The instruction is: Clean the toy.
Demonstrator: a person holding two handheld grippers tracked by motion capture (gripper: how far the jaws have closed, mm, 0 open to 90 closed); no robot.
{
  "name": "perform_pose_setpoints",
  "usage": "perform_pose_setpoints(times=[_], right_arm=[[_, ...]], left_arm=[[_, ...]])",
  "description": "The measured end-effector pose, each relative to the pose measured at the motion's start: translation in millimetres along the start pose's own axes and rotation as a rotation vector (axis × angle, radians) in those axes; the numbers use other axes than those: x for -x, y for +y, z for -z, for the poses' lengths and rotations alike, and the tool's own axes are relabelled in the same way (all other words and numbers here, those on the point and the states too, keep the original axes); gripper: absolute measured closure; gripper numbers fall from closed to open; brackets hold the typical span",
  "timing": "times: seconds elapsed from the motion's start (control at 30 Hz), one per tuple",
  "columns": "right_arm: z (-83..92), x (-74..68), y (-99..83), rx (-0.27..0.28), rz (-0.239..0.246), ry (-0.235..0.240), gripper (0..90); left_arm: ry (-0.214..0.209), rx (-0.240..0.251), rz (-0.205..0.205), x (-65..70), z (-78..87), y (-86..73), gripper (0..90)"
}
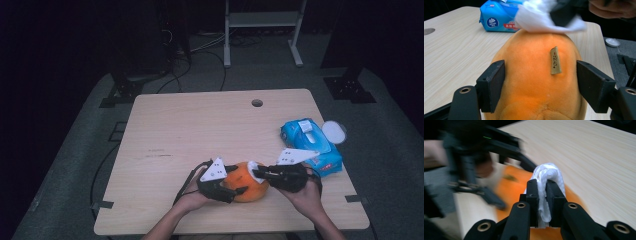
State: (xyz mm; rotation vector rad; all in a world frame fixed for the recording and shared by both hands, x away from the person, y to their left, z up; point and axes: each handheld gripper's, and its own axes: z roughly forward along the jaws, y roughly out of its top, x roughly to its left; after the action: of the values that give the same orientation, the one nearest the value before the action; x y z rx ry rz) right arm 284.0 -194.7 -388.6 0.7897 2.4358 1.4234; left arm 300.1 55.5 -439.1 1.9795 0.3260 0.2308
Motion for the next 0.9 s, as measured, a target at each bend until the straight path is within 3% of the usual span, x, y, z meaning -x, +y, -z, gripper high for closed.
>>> perform_pose_setpoints(times=[0.03, 0.07, 0.13, 0.27, 0.43, 0.5, 0.53, 0.63, 0.77, 0.83, 0.9], right_arm=[[0.0, 0.0, 0.0, 0.0, 0.0, 0.0, 80.8], [-5.2, -9.6, 4.5, -0.016, 0.045, 0.007, 80.7], [-6.8, -9.8, 4.8, -0.025, 0.051, -0.001, 80.8], [-2.9, 2.6, -0.7, -0.019, 0.02, -0.019, 80.8], [1.3, 19.9, -8.7, -0.009, -0.054, -0.021, 80.8], [1.9, 18.2, -8.2, -0.007, -0.053, -0.017, 80.9], [1.6, 9.2, -3.7, 0.004, -0.031, -0.006, 80.9], [-1.5, 1.1, 0.2, 0.007, -0.005, 0.025, 80.8], [-1.3, 8.3, -3.4, -0.013, -0.005, -0.008, 80.8], [1.5, 14.5, -5.9, -0.011, -0.028, -0.018, 80.8], [2.3, 14.8, -7.2, -0.01, -0.034, -0.02, 80.9]], left_arm=[[0.0, 0.0, 0.0, 0.0, 0.0, 0.0, 26.5], [-0.001, -0.005, -0.005, 0.9, 0.5, -0.6, 25.9], [-0.007, 0.001, -0.008, 0.2, 2.0, -0.1, 22.9], [0.016, -0.001, 0.017, -5.9, 3.0, -1.6, 11.5], [0.008, -0.012, 0.016, -4.3, -1.6, -5.1, 24.2], [0.018, -0.018, 0.016, -2.7, -2.0, -2.3, 27.8], [0.023, -0.015, 0.023, -1.5, -1.8, -2.3, 29.2], [0.018, -0.015, 0.017, -0.4, -0.7, -3.7, 28.6], [0.0, 0.009, 0.052, -5.3, -2.3, -8.4, 17.8], [0.004, 0.012, 0.045, -4.0, -3.4, -8.3, 18.3], [0.019, 0.005, 0.032, -1.4, -3.2, -7.2, 24.4]])
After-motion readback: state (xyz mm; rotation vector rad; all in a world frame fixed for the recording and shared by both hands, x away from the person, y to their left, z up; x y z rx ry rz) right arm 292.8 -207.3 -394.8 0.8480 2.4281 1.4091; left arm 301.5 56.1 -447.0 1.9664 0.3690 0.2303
